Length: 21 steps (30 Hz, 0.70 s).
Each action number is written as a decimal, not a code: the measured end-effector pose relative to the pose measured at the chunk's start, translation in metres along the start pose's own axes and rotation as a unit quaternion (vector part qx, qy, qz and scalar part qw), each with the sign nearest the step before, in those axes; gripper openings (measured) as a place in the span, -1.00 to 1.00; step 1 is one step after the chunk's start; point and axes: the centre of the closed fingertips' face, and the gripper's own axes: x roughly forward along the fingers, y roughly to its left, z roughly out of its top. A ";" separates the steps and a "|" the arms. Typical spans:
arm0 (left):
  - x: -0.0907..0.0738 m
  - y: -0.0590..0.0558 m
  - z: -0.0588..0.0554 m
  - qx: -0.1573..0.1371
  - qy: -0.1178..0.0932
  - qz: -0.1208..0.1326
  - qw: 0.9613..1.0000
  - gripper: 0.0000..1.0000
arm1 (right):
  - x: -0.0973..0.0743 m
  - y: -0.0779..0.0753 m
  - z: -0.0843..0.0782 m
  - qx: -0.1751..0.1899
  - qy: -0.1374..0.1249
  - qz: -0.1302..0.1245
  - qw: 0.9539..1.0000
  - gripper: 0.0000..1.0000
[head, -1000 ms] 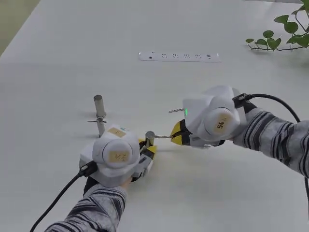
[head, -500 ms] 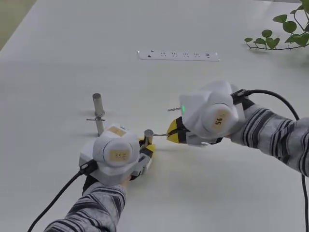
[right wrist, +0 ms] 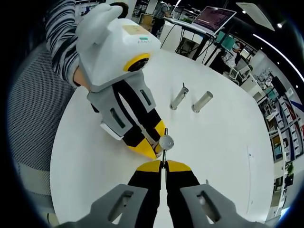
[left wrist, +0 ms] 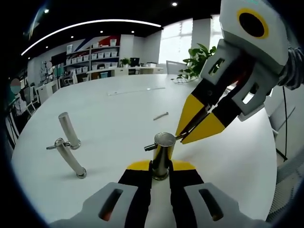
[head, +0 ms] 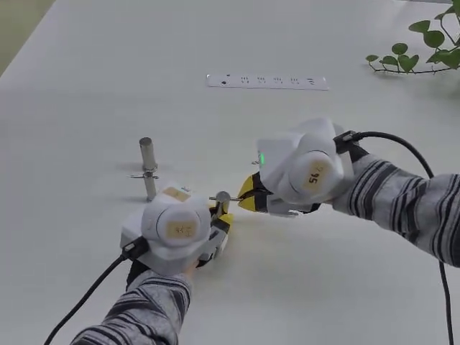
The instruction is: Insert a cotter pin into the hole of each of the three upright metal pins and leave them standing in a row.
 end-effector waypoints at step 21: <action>0.001 0.000 0.000 -0.007 -0.001 0.022 1.000 -0.80 | 0.001 0.000 0.008 0.022 -0.005 0.000 1.000 -0.95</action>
